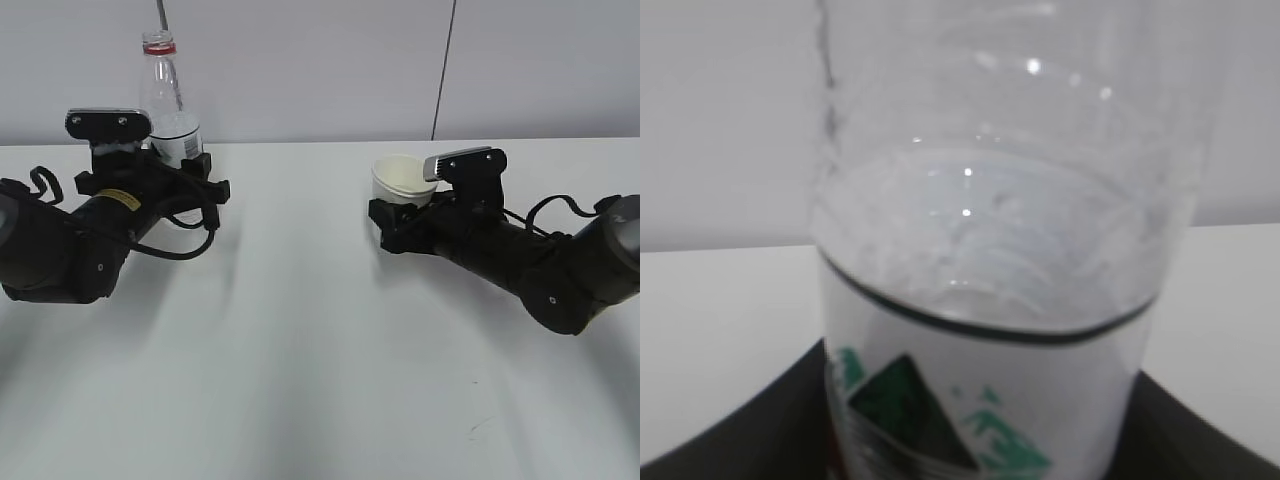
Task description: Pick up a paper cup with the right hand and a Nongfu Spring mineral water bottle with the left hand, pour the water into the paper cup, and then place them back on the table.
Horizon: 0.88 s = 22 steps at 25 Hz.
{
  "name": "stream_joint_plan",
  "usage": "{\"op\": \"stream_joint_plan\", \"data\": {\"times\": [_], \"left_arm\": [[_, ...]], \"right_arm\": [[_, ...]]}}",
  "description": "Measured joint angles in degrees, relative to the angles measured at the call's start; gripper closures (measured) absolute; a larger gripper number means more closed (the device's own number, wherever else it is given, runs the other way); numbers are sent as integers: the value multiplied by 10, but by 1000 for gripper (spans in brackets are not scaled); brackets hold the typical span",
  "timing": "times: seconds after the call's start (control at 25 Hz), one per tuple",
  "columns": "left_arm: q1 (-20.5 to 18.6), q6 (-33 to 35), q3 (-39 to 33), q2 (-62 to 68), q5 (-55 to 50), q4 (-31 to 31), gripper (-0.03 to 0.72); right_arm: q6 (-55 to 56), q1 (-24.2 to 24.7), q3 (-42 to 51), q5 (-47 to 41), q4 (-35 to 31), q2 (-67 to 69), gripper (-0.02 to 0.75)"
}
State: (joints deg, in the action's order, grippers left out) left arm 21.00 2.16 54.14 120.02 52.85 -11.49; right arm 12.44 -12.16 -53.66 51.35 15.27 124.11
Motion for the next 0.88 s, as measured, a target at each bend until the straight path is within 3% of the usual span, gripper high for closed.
{"op": "stream_joint_plan", "data": {"times": [0.32,0.88], "left_arm": [[0,6,0,0,4,20,270],[0,6,0,0,3,21,270]], "right_arm": [[-53,0,0,-9,-98,4,232],[-78,0,-40,-1,-134,57,232]]}}
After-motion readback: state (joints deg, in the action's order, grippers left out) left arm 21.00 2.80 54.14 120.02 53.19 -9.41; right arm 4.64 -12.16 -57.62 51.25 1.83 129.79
